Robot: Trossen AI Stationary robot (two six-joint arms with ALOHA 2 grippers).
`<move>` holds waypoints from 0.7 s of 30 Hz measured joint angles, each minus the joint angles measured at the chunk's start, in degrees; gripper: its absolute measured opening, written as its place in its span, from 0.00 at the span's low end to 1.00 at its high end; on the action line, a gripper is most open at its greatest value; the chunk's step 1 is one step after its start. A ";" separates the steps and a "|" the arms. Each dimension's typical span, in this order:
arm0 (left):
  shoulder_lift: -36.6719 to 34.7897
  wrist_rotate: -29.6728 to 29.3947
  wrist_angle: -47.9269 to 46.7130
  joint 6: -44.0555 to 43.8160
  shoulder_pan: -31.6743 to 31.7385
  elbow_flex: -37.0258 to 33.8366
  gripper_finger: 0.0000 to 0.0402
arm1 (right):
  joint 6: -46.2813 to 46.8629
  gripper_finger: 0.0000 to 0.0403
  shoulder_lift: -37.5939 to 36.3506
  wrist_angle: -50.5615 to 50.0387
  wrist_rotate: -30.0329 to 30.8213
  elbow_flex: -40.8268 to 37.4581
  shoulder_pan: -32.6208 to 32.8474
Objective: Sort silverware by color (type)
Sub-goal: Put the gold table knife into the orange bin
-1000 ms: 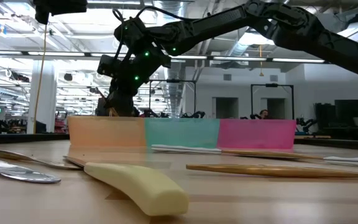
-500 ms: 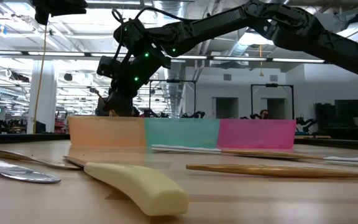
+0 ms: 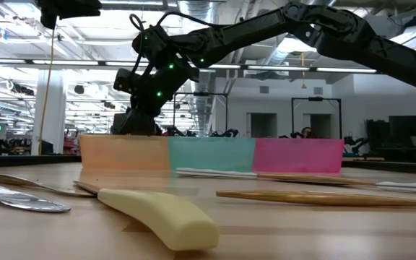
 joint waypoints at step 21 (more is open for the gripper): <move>-0.02 0.00 -1.99 -0.72 0.00 -0.02 0.25 | 10.06 0.51 -24.65 -28.22 2.84 0.07 3.16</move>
